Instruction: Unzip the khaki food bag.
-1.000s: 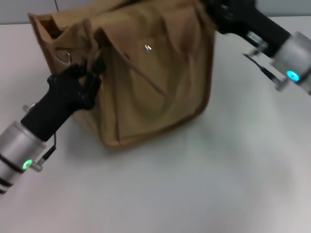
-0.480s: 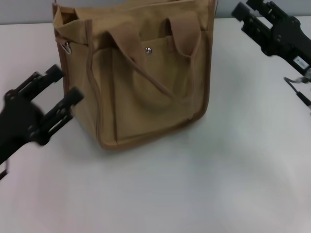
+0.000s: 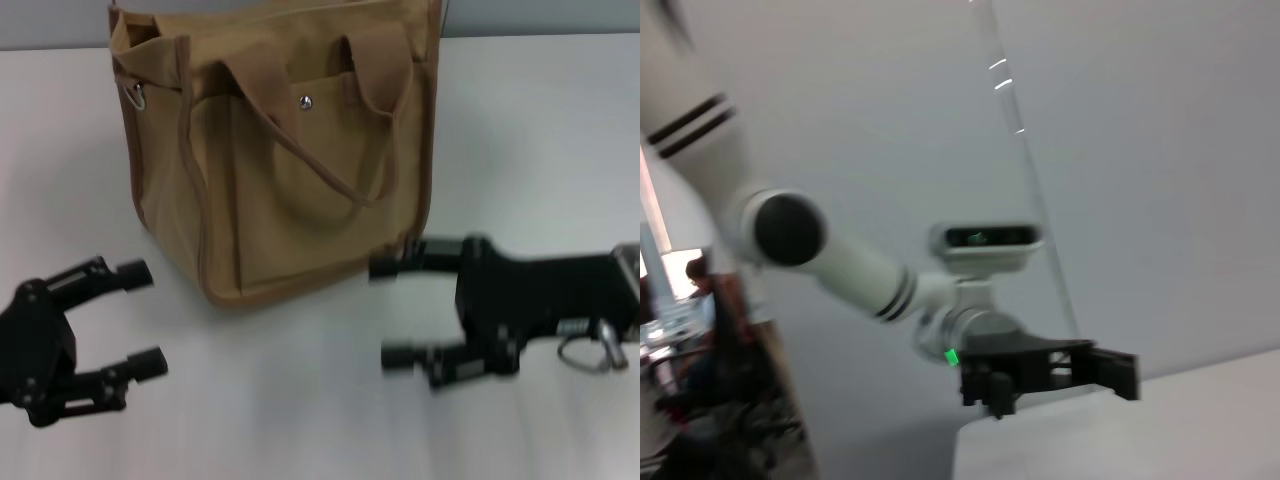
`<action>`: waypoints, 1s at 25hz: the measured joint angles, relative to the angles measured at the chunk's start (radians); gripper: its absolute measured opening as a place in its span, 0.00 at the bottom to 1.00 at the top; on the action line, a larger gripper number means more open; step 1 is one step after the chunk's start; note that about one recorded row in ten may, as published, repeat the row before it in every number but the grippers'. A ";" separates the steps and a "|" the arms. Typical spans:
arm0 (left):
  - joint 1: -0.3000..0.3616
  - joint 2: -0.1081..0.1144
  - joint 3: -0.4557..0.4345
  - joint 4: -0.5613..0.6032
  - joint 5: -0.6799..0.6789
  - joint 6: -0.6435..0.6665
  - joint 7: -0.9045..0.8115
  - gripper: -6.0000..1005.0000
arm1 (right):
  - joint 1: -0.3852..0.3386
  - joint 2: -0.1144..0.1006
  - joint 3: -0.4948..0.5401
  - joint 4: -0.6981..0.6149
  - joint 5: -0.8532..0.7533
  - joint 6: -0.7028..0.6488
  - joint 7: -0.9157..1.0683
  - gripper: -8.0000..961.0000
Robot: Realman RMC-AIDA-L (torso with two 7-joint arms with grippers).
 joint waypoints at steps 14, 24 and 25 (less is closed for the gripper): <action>-0.019 0.000 0.005 0.017 0.031 0.001 -0.026 0.86 | 0.029 0.007 -0.036 0.011 0.013 0.018 -0.001 0.87; -0.021 -0.004 0.007 0.018 0.030 0.001 -0.027 0.86 | 0.030 0.009 -0.039 0.026 0.013 0.021 -0.001 0.87; -0.021 -0.005 0.008 0.018 0.030 0.001 -0.024 0.86 | 0.030 0.009 -0.039 0.029 0.013 0.022 -0.001 0.87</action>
